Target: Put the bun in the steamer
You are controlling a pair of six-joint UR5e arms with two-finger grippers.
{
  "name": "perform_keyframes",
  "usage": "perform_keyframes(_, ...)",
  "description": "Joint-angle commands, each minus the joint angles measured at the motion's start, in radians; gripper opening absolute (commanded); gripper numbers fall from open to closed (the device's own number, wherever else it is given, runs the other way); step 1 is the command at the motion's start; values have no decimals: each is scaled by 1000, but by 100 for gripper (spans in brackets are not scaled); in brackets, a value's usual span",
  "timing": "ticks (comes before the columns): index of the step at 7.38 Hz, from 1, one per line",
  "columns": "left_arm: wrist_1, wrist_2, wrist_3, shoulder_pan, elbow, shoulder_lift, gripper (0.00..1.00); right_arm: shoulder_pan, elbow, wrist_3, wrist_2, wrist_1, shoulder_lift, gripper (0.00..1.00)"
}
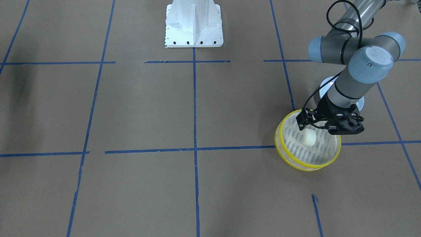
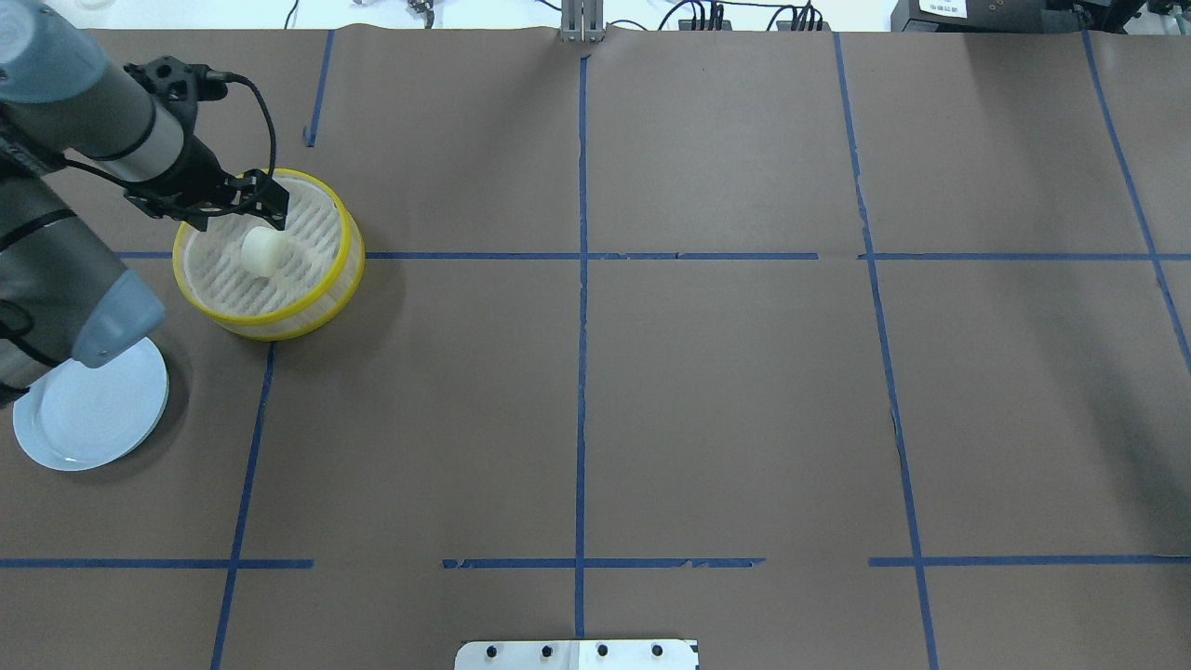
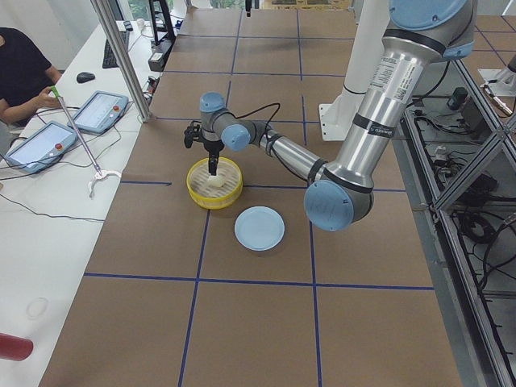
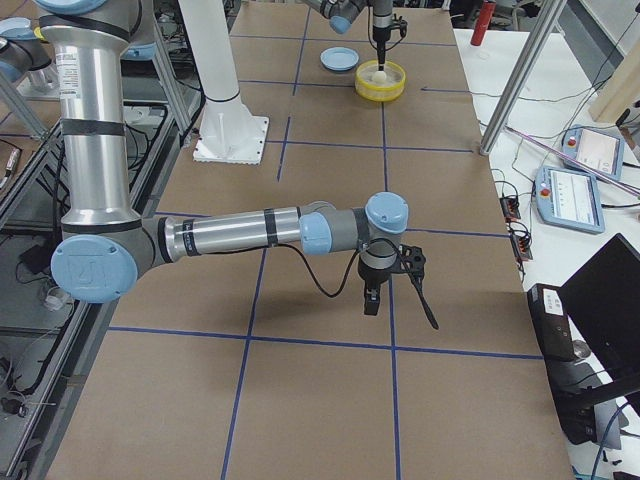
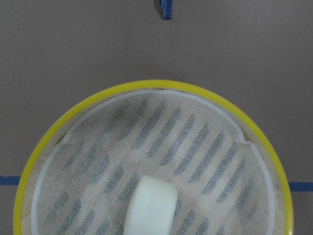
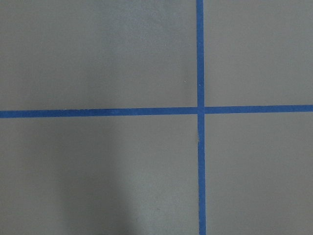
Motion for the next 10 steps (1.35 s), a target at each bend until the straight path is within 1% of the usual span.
perform_keyframes(1,13,-11,108,-113,-161,126,100,0,0,0,0,0,0,100)
perform_keyframes(2,20,-16,233,-196,-161,166,100,0,0,0,0,0,0,100)
perform_keyframes(3,26,-53,321,-265,-156,210,100,0,0,0,0,0,0,100)
perform_keyframes(4,26,-168,389,-392,-122,262,100,0,0,0,0,0,0,100)
perform_keyframes(5,20,-201,505,-495,-53,295,100,0,0,0,0,0,0,100)
perform_keyframes(6,24,-200,710,-561,7,336,100,0,0,0,0,0,0,100)
perform_keyframes(7,24,-196,804,-592,47,380,100,0,0,0,0,0,0,100)
perform_keyframes(9,26,-200,811,-625,38,466,100,0,0,0,0,0,0,100)
perform_keyframes(10,26,-200,811,-625,40,482,100,0,0,0,0,0,0,100)
